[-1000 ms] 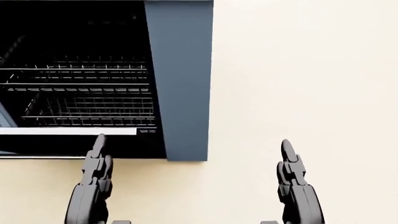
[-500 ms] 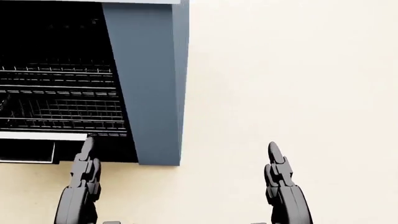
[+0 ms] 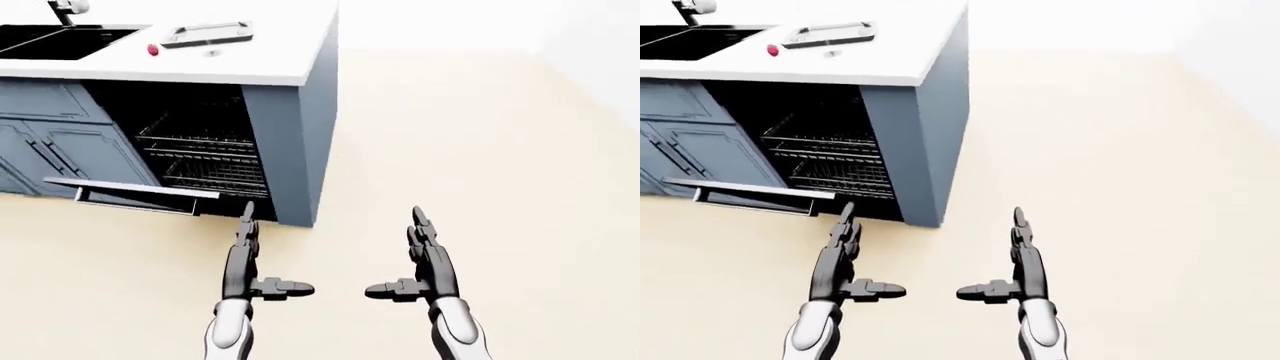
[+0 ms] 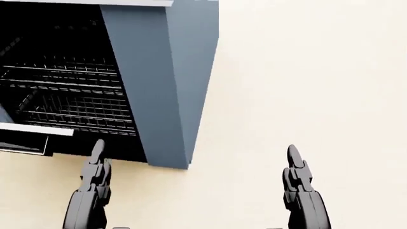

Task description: Close the dishwasher door

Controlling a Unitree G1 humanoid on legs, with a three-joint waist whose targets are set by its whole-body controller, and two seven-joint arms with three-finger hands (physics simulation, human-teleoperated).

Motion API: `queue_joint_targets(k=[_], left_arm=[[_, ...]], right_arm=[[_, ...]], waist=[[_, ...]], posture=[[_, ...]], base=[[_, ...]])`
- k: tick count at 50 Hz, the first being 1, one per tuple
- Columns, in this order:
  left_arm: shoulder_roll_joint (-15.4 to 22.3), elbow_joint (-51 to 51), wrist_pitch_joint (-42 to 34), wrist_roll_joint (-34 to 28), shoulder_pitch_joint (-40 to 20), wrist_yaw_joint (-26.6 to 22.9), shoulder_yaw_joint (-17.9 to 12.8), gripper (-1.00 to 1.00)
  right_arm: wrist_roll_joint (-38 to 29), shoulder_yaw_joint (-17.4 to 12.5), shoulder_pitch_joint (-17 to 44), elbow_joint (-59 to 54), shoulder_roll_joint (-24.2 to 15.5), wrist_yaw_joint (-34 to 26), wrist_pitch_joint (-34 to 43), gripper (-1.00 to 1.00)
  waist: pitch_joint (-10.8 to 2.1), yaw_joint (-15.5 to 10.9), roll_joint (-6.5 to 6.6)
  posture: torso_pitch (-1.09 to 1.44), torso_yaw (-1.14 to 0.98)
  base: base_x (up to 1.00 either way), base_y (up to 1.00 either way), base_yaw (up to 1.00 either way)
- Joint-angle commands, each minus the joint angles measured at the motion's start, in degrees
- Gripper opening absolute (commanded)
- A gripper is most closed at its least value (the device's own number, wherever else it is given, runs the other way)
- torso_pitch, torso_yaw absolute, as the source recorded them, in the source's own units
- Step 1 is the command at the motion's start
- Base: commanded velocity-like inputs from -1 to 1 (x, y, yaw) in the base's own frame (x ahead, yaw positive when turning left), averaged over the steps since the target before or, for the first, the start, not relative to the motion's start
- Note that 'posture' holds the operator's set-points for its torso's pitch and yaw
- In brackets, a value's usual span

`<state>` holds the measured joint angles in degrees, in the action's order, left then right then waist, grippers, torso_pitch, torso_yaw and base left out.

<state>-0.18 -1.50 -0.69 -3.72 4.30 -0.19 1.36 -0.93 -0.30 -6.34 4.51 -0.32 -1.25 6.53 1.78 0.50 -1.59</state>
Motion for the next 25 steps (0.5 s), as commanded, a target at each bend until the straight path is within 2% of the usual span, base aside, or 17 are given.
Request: queue_joint_targets(k=[1,7,13,16,17,18,19,20,22,25], left_arm=[[0.23,-2.67,1.78,0.06,-0.79,0.3,-0.4,1.0],[0.15,-2.88,1.65,-0.06,-0.6,0.32,-0.22,1.0],[0.15,-2.06,1.94,-0.08,-0.94,0.37,-0.21,1.0],[0.17,-2.3,1.8,-0.06,-0.89,0.35,-0.22,1.0],[0.18,-2.42,1.69,-0.03,-0.92,0.35,-0.27,1.0],[0.21,-2.42,1.66,-0.02,-0.97,0.35,-0.32,1.0],[0.22,-2.47,1.59,0.04,-1.01,0.34,-0.39,1.0],[0.23,-2.43,1.62,0.05,-1.03,0.35,-0.42,1.0],[0.21,-2.34,1.71,0.0,-1.0,0.36,-0.37,1.0],[0.2,-2.27,1.77,0.0,-1.04,0.39,-0.4,1.0]], right_arm=[[0.11,0.6,0.91,2.31,0.2,-0.28,-1.84,1.0],[0.02,0.69,1.19,2.05,0.2,-0.22,-1.97,1.0],[0.0,0.7,1.79,1.55,0.19,-0.25,-1.75,1.0],[0.03,0.76,1.62,1.66,0.21,-0.31,-1.82,1.0],[0.03,0.72,1.56,1.85,0.19,-0.29,-1.71,1.0],[0.02,0.69,1.55,1.9,0.19,-0.25,-1.65,1.0],[-0.01,0.71,1.55,1.78,0.19,-0.23,-1.73,1.0],[-0.03,0.75,1.55,1.69,0.22,-0.23,-1.8,1.0],[-0.01,0.77,1.44,1.73,0.23,-0.24,-1.82,1.0],[-0.01,0.81,1.32,1.85,0.24,-0.24,-1.8,1.0]], waist=[[-0.81,-0.21,-0.18],[-0.68,-0.61,0.73],[-0.19,-0.83,2.77],[-0.14,-1.02,4.7],[-0.48,-1.22,6.02],[-1.39,-1.78,8.1],[-0.4,-1.94,5.65],[-0.81,-1.92,6.08],[-1.51,-2.38,5.23],[-0.98,-2.48,3.93]], posture=[[0.0,0.0],[0.0,0.0],[0.0,0.0],[0.0,0.0],[0.0,0.0],[0.0,0.0],[0.0,0.0],[0.0,0.0],[0.0,0.0],[0.0,0.0]], base=[[0.0,0.0,0.77],[0.0,0.0,0.72],[0.0,0.0,0.66],[0.0,0.0,0.6],[0.0,0.0,0.55],[0.0,0.0,0.55],[0.0,0.0,0.55],[0.0,0.0,0.55],[0.0,0.0,0.55],[0.0,0.0,0.56]])
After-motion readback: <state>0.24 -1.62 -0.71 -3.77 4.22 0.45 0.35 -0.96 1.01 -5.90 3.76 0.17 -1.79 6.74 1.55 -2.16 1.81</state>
